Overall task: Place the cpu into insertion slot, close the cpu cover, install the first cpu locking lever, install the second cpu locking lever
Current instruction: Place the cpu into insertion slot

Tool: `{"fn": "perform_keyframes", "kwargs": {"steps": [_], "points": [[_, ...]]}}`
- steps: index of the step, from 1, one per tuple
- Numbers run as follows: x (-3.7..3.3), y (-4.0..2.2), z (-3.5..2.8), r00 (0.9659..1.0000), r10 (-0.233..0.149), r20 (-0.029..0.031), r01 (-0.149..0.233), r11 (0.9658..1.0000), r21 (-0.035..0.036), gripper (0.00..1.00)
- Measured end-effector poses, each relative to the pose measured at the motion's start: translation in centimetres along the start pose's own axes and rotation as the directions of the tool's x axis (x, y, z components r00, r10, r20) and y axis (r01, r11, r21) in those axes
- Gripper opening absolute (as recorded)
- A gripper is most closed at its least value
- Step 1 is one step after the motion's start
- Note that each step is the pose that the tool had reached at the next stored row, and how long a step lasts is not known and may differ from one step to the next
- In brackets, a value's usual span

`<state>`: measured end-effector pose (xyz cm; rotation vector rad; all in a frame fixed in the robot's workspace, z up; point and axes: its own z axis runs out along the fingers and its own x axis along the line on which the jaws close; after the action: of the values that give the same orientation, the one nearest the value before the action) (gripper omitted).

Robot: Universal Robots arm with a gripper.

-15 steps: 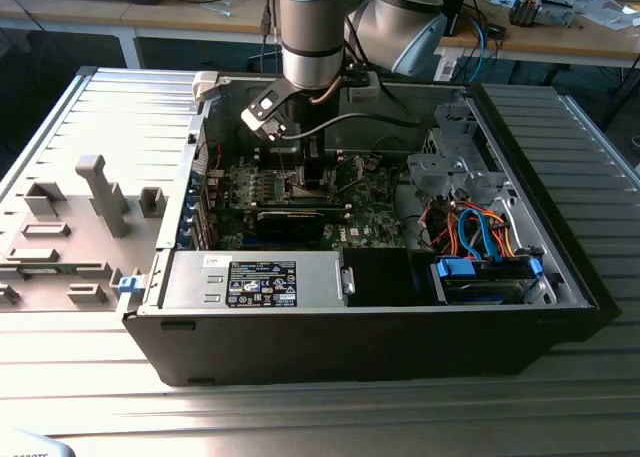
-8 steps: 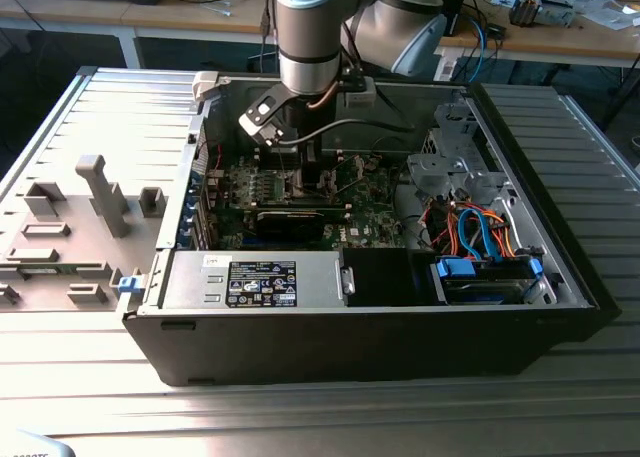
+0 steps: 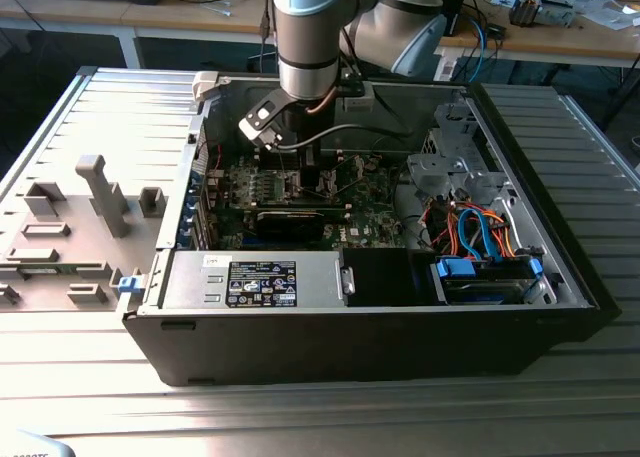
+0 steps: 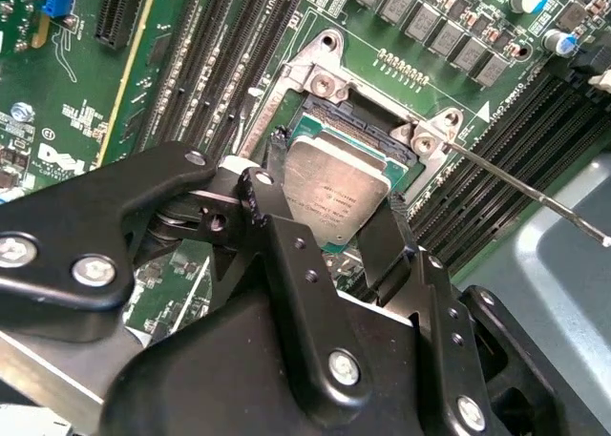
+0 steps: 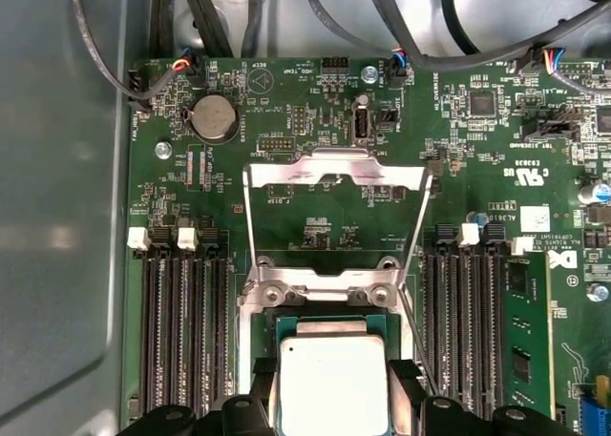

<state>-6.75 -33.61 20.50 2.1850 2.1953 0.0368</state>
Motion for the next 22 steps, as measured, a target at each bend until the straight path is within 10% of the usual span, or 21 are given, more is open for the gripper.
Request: {"fn": "perform_keyframes", "kwargs": {"steps": [22], "points": [[0.32, -0.13, 0.58, 0.9999, 0.017, 0.0009, -0.017, 0.9999, 0.0002, 0.55]]}}
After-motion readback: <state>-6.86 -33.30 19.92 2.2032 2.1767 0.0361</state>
